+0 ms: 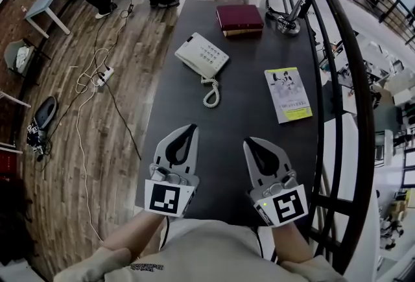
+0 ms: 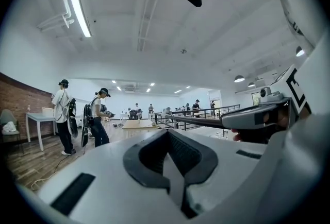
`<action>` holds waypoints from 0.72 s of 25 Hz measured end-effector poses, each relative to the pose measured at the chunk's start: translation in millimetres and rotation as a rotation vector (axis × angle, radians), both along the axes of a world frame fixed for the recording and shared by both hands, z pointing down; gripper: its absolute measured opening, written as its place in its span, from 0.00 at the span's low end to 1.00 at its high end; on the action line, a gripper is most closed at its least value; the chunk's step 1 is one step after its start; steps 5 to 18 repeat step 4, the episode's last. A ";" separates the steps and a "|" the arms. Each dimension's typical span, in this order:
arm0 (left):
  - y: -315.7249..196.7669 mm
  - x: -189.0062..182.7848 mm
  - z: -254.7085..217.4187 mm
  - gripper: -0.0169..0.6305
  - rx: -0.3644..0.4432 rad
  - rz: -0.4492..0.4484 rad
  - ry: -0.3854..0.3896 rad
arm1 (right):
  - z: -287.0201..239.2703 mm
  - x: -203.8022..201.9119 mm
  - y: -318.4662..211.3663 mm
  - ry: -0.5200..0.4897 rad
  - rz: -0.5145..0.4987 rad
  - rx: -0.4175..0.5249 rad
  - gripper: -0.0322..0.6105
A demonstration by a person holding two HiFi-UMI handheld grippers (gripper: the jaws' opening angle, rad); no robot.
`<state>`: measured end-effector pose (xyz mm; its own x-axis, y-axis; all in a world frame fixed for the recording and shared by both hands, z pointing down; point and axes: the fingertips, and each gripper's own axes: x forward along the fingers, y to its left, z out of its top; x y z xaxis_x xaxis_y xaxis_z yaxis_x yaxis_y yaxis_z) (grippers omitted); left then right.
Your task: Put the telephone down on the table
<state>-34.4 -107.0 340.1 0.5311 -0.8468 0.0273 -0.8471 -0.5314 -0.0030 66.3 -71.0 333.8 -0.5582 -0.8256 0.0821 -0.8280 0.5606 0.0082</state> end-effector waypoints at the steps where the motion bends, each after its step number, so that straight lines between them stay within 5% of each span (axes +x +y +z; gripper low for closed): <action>1: 0.1 0.7 0.4 0.03 0.001 0.002 0.000 | 0.8 0.1 0.0 -0.004 0.003 -0.003 0.05; 18: 0.2 3.1 1.5 0.03 0.003 0.008 -0.001 | 2.7 0.4 -0.4 -0.017 0.007 -0.010 0.05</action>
